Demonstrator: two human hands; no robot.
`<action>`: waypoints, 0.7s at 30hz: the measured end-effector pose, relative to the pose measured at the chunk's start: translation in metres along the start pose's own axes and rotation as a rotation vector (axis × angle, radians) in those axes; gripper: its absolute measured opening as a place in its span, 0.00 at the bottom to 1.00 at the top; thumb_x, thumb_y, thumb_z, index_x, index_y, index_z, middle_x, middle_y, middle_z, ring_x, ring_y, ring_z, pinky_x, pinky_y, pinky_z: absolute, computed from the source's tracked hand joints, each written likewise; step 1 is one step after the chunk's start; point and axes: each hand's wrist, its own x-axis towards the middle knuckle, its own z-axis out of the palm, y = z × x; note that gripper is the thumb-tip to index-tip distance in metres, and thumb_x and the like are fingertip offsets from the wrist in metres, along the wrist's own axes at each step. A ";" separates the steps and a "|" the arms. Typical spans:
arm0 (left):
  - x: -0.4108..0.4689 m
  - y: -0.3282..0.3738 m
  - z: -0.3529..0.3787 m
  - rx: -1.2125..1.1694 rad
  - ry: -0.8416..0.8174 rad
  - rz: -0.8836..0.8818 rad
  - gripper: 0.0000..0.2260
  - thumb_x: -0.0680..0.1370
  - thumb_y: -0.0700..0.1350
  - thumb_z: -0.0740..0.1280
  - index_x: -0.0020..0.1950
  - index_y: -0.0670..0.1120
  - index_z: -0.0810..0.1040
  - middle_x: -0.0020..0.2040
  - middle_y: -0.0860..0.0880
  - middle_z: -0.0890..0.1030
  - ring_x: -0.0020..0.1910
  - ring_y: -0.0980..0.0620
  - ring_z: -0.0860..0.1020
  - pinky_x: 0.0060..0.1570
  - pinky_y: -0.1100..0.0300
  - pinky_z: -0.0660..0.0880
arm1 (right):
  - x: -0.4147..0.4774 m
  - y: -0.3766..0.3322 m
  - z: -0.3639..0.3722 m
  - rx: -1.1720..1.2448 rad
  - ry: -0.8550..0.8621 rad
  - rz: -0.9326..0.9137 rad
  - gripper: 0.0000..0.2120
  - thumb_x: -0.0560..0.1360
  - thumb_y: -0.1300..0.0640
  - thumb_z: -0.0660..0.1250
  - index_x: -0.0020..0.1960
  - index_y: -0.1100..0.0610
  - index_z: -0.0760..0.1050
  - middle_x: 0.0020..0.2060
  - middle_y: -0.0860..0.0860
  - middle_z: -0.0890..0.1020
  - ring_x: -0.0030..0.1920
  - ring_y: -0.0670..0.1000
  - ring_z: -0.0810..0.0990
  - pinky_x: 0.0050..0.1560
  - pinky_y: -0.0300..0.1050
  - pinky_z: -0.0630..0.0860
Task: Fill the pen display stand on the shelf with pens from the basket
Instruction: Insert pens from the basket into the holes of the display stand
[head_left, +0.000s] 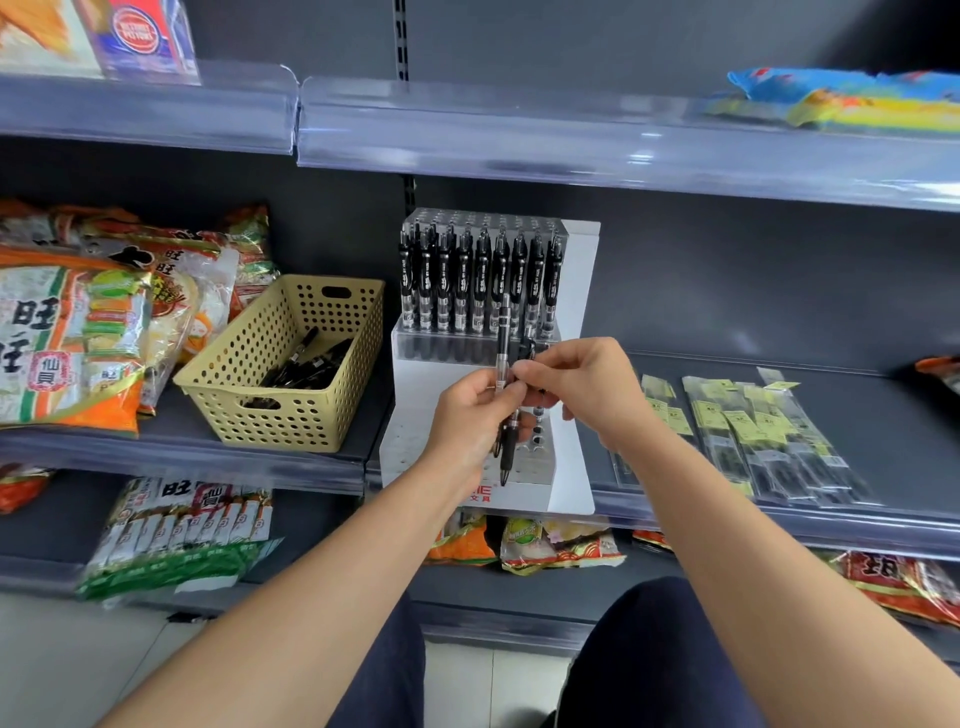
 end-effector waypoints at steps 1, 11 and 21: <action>0.000 -0.001 0.000 -0.001 0.009 0.001 0.05 0.80 0.39 0.64 0.51 0.44 0.80 0.42 0.45 0.85 0.38 0.48 0.81 0.42 0.53 0.80 | 0.000 -0.001 -0.001 -0.041 0.023 -0.009 0.06 0.71 0.55 0.74 0.38 0.55 0.83 0.29 0.51 0.83 0.29 0.45 0.81 0.26 0.37 0.72; -0.002 -0.008 -0.006 0.142 0.153 0.055 0.10 0.80 0.37 0.63 0.57 0.47 0.79 0.39 0.50 0.76 0.37 0.54 0.72 0.38 0.64 0.71 | 0.002 -0.002 -0.014 -0.310 0.414 -0.206 0.09 0.72 0.50 0.72 0.40 0.56 0.82 0.29 0.46 0.80 0.33 0.47 0.80 0.38 0.39 0.77; -0.005 -0.004 -0.004 0.082 0.147 0.065 0.11 0.84 0.44 0.56 0.55 0.49 0.79 0.37 0.49 0.71 0.34 0.55 0.68 0.36 0.64 0.68 | 0.001 0.017 0.001 -0.413 0.409 -0.209 0.12 0.74 0.52 0.71 0.40 0.60 0.82 0.32 0.52 0.83 0.35 0.54 0.81 0.39 0.46 0.78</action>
